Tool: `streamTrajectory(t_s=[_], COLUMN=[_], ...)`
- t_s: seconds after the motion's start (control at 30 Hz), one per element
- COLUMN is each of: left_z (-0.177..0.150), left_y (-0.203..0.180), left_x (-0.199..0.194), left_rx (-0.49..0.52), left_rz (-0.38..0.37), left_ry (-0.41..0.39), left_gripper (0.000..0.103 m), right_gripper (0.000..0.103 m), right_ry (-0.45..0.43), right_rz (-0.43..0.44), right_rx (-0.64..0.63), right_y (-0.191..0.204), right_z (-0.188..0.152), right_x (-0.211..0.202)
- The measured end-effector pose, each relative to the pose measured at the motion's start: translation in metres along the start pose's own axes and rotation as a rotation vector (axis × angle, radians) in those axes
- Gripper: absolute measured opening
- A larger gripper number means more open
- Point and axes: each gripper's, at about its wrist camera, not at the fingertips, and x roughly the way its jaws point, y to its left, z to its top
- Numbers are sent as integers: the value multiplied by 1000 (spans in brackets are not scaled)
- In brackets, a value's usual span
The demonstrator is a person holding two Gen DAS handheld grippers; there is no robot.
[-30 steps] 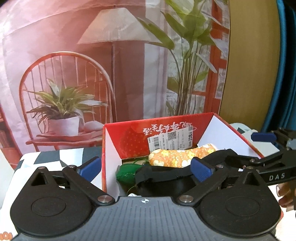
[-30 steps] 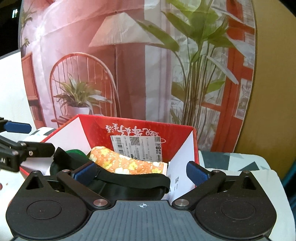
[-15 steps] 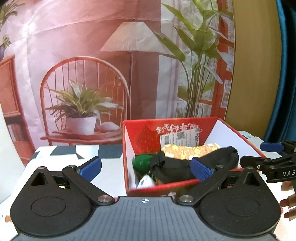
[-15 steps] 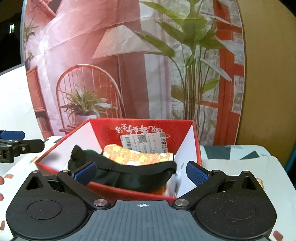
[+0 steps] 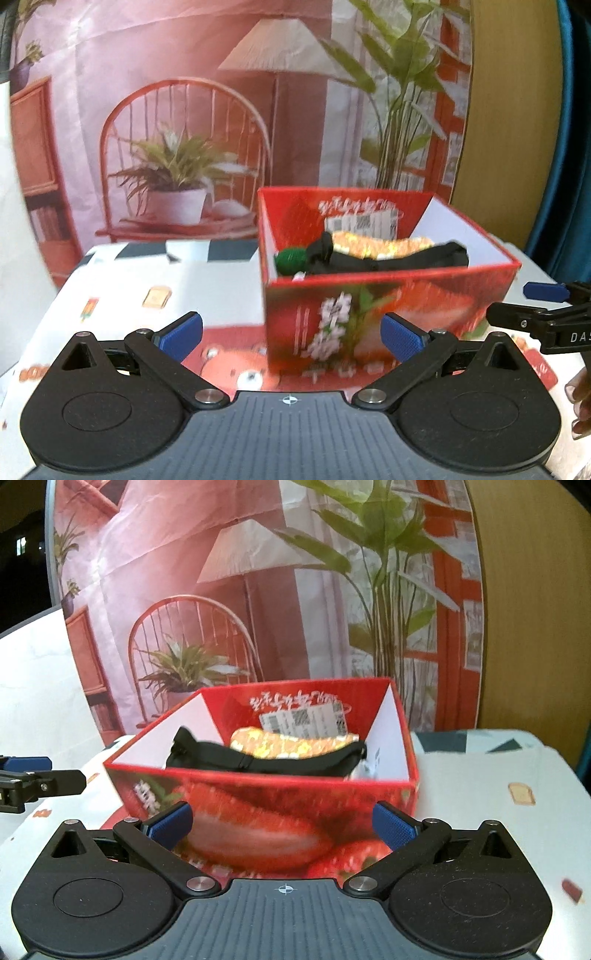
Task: Organize soft objects
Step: 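Move both grippers down to the black gloves beside the box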
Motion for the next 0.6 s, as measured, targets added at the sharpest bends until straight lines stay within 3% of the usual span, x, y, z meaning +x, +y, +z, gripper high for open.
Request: streamTrajectory(t_s=[0.33,0.6], left_z=[-43,-61], left_y=[3,4], left_x=[-17,-32], left_rx=[-19,-7], left_rz=[38,44], left_ry=[80,105], left_gripper=[103,103], right_gripper=[103,103], right_ry=[51,34], right_rz=[-23,-49], right_rx=[-9,-18], right_y=[13,22], right_z=[-38,-67], right_x=[-14,-32])
